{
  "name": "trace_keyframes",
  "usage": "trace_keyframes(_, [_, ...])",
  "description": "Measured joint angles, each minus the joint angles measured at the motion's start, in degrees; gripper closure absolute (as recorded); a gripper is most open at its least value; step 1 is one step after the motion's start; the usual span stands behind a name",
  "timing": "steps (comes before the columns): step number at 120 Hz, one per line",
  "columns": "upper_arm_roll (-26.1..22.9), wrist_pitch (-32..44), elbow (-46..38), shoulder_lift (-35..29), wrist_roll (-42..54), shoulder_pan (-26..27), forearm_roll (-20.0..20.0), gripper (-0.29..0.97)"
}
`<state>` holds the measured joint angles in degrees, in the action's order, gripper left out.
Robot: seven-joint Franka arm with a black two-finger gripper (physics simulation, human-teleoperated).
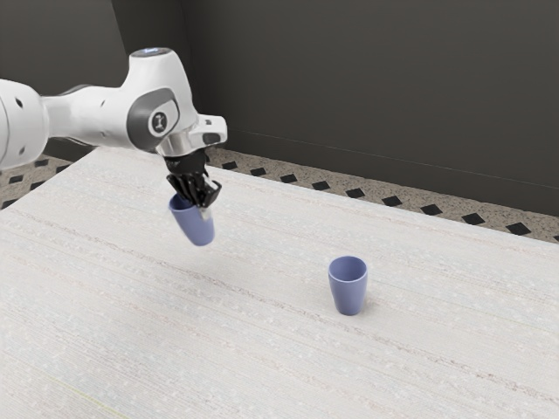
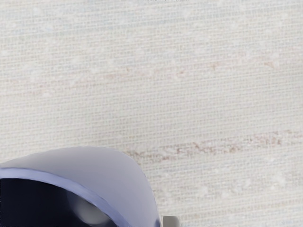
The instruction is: Place the left cup onto the right cup
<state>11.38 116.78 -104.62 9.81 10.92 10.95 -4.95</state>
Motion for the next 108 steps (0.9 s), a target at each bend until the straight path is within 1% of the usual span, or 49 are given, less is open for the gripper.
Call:
trace_keyframes(17, [-0.6, -2.7, 1.6, -0.5, -0.5, 1.6, 0.5, 0.78])
trace_keyframes(53, [-6.7, -8.1, 7.0, 0.0, -1.9, 2.1, 2.0, 0.78])
trace_keyframes(66, [-8.6, -9.5, 9.1, 0.4, -2.4, 2.2, 3.3, 0.78])
trace_keyframes(85, [-9.3, -11.0, 11.3, 1.2, -3.2, 3.3, 4.2, 0.78])
trace_keyframes(108, [-9.3, -13.0, 17.7, 5.3, -3.9, 5.2, 4.5, 0.78])
